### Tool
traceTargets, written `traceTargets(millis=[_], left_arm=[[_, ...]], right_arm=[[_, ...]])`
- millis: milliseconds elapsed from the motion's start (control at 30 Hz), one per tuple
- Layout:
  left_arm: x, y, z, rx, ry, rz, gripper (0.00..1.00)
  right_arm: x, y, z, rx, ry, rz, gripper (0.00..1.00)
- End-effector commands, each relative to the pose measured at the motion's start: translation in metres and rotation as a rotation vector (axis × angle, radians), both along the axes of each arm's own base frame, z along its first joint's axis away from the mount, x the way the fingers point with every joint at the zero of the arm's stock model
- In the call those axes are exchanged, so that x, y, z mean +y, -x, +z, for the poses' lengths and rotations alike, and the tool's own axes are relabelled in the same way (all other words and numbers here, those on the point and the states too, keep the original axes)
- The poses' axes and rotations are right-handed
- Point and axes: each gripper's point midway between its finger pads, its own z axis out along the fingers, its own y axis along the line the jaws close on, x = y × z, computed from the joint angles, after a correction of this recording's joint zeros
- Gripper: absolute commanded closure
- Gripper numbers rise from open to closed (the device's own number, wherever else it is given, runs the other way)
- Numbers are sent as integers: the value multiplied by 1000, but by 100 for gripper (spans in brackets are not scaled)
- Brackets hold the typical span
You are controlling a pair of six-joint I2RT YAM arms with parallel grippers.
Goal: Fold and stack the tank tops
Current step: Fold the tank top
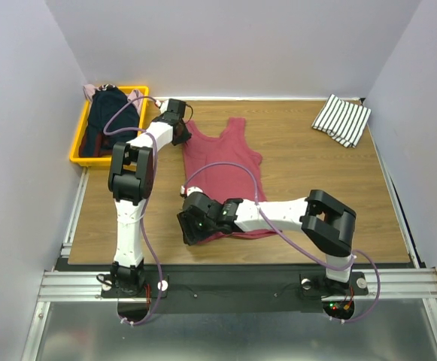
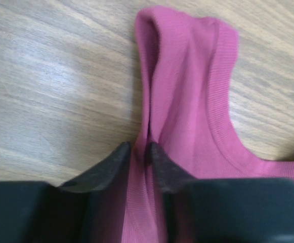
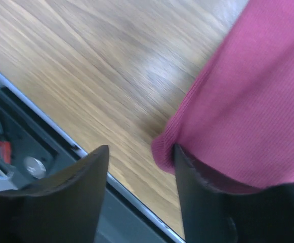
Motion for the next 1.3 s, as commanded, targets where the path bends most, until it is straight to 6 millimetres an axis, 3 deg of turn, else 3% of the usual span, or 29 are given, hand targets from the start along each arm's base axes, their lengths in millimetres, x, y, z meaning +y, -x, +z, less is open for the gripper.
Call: traceTargets(millis=[0, 33, 100, 133, 233, 267, 300, 367, 400, 467, 500, 533, 567, 600, 667, 700, 733, 767, 800, 833, 867, 1033, 1167, 1267], left_arm=[[0, -19, 81, -182, 27, -17, 60], [-2, -20, 98, -210, 38, -23, 58], [-2, -20, 116, -239, 49, -26, 57], [-2, -19, 130, -261, 60, -24, 57], [-2, -12, 145, -280, 73, -19, 58], [-1, -8, 157, -300, 86, -12, 58], [-2, -4, 154, -294, 94, -12, 58], [-2, 4, 166, -313, 111, -12, 58], [-2, 12, 155, -286, 122, 2, 58], [-15, 25, 167, -322, 162, -26, 59], [-19, 39, 148, -284, 165, -32, 61], [-25, 46, 157, -310, 186, -39, 62], [-40, 57, 153, -305, 195, -67, 63], [-45, 73, 133, -262, 192, -77, 65], [-68, 92, 137, -284, 225, -116, 67], [-96, 110, 133, -274, 234, -182, 68], [-106, 125, 121, -249, 230, -210, 69], [-117, 135, 121, -252, 234, -226, 69], [-141, 159, 110, -216, 243, -284, 69], [-154, 165, 112, -234, 263, -311, 69], [-167, 177, 112, -231, 276, -340, 69], [-232, 239, 96, -179, 324, -491, 65], [-261, 263, 81, -151, 317, -550, 63], [-281, 285, 54, -96, 291, -601, 63]], right_arm=[[34, -7, 47, -41, -147, -18, 37], [35, -17, 64, -93, -170, -45, 36], [30, -30, 78, -139, -183, -84, 35], [18, -45, 90, -174, -194, -137, 34], [-13, -77, 109, -196, -219, -249, 34], [-37, -103, 104, -190, -205, -318, 34], [-49, -115, 104, -188, -203, -345, 34], [-71, -137, 108, -203, -203, -389, 34], [-92, -159, 111, -228, -190, -439, 34], [-109, -180, 112, -233, -187, -478, 34], [-129, -201, 108, -230, -172, -526, 34], [-134, -212, 110, -232, -177, -537, 35], [-152, -228, 108, -241, -161, -580, 36], [-158, -237, 98, -232, -139, -593, 36], [-174, -256, 93, -231, -121, -621, 39], [-195, -271, 88, -224, -112, -672, 40], [-206, -278, 77, -206, -94, -698, 41], [-225, -290, 72, -200, -85, -740, 42], [-233, -295, 67, -195, -73, -755, 43], [-239, -300, 53, -176, -52, -765, 45], [-245, -310, 55, -180, -58, -776, 45], [-255, -320, 35, -152, -32, -794, 47], [-255, -324, 22, -129, -19, -805, 49], [-254, -326, 11, -109, -8, -809, 50]])
